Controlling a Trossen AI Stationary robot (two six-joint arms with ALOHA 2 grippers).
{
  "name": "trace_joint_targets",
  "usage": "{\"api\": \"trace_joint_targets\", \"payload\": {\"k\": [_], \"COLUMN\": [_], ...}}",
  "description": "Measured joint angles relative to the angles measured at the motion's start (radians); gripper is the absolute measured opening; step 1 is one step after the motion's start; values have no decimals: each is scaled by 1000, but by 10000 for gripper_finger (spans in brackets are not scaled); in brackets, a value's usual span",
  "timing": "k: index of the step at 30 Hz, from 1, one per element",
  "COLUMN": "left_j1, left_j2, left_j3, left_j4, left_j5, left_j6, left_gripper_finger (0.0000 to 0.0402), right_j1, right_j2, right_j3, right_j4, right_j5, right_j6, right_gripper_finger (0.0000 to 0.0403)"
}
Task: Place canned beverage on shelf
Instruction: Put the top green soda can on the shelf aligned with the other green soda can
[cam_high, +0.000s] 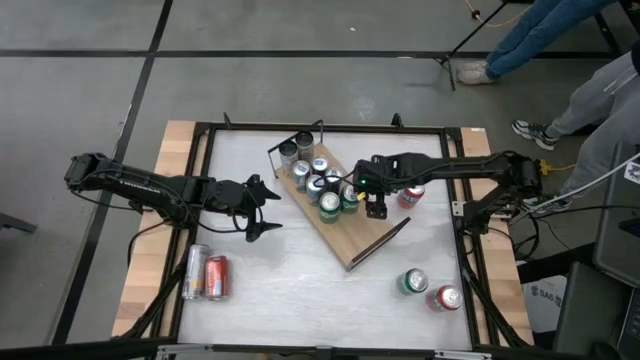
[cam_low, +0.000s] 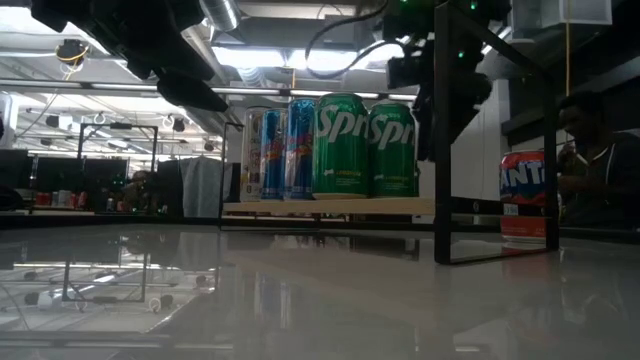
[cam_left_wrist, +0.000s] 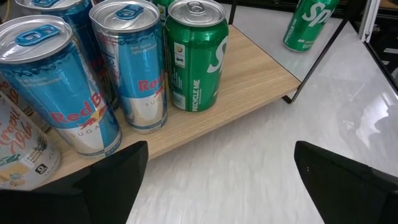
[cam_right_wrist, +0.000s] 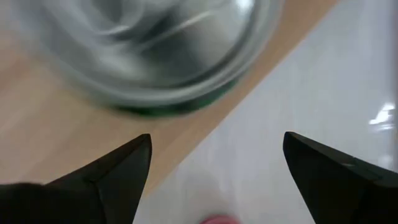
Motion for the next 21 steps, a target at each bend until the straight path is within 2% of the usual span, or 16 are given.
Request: {"api": "trace_joint_targets", "payload": {"k": [5, 12, 21], "left_j1": [0, 0, 0], "left_j2": [0, 0, 0], "left_j3": [0, 0, 0], "left_j4": [0, 0, 0], "left_j5": [0, 0, 0], "left_j6": [0, 0, 0], "left_gripper_finger": [394, 394, 394], "right_j1": [0, 0, 0], "right_j2": [0, 0, 0], "right_j3": [-28, -30, -30], "right_j4": [98, 167, 165], "right_j5": [84, 76, 75], "right_j6": [18, 19, 19], "right_gripper_finger": [353, 353, 353]}}
